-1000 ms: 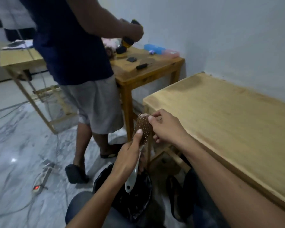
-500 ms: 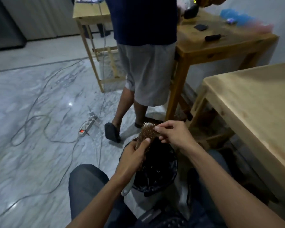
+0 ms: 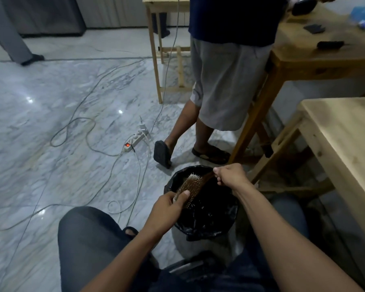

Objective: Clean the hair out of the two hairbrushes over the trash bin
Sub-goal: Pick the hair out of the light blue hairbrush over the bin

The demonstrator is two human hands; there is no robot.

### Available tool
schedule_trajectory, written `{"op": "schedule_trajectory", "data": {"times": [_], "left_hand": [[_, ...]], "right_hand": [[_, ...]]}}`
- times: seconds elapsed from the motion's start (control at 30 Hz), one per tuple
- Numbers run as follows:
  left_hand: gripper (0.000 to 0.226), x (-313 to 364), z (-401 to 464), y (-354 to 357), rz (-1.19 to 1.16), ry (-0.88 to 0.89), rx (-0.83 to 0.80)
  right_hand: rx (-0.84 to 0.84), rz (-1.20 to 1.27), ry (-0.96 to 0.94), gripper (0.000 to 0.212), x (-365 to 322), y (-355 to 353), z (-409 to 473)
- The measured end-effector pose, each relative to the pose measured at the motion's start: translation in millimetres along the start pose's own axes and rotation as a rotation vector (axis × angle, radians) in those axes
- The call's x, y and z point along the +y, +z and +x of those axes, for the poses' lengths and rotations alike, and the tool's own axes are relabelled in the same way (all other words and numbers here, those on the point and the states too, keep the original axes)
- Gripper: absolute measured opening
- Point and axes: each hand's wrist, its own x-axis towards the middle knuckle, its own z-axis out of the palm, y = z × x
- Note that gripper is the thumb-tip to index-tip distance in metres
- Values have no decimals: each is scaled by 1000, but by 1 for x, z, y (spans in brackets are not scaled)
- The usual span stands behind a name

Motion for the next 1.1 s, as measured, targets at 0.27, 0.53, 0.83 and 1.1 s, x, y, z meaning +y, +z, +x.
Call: {"op": "schedule_trajectory", "data": {"times": [0.27, 0.53, 0.83, 1.1], "left_hand": [[44, 26, 13, 10, 99, 34, 91], [34, 8, 16, 19, -3, 1, -243], [40, -4, 3, 12, 54, 136, -202], [10, -5, -3, -15, 206, 170, -247]], "right_hand": [[-176, 156, 121, 39, -6, -4, -9], [-69, 223, 34, 9, 13, -14, -1], [186, 240, 91, 19, 14, -25, 10], [219, 202, 50, 15, 8, -50, 19]]}}
